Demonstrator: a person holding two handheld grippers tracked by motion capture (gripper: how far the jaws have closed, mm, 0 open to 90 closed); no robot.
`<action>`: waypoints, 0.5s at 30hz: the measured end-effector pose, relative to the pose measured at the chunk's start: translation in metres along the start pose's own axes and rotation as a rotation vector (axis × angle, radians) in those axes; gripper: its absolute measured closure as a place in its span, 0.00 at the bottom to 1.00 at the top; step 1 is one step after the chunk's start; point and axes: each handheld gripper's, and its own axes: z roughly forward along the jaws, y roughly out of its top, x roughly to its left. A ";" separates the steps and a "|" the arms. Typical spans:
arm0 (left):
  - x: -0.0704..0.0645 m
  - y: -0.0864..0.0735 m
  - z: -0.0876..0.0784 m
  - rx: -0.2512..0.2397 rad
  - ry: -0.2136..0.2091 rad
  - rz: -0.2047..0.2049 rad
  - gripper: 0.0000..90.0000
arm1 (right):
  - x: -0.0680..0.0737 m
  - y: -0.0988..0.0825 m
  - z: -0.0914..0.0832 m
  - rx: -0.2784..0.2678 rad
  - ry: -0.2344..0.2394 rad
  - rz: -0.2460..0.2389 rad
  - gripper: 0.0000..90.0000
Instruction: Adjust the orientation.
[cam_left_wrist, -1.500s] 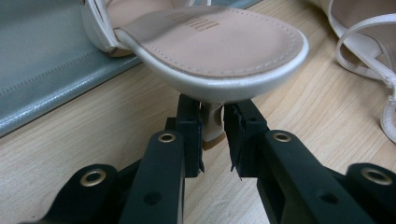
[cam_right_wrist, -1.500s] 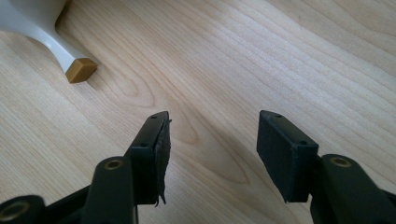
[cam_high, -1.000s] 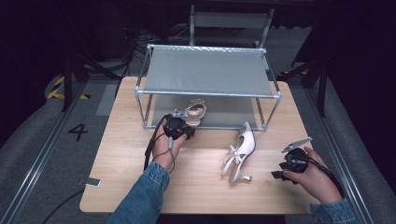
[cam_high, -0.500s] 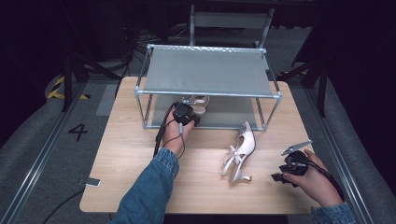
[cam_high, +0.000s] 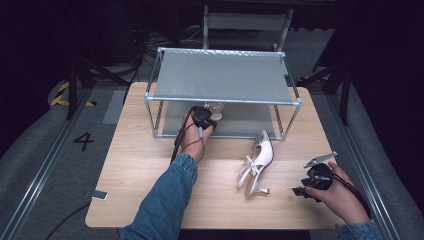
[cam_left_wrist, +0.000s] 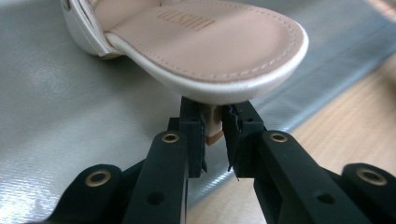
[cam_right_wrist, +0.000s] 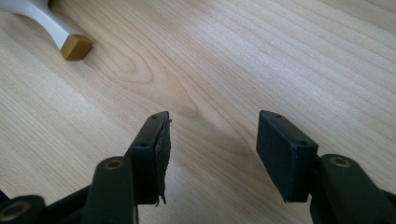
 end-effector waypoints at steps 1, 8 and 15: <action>-0.001 -0.001 0.002 -0.003 0.000 -0.025 0.87 | 0.000 0.000 0.000 0.001 0.000 -0.006 0.51; 0.000 0.000 0.009 0.013 0.015 0.080 0.87 | 0.000 0.001 0.002 0.003 0.005 -0.007 0.51; -0.001 -0.005 0.006 -0.016 0.048 0.105 0.60 | 0.001 0.001 0.002 0.003 0.006 -0.012 0.51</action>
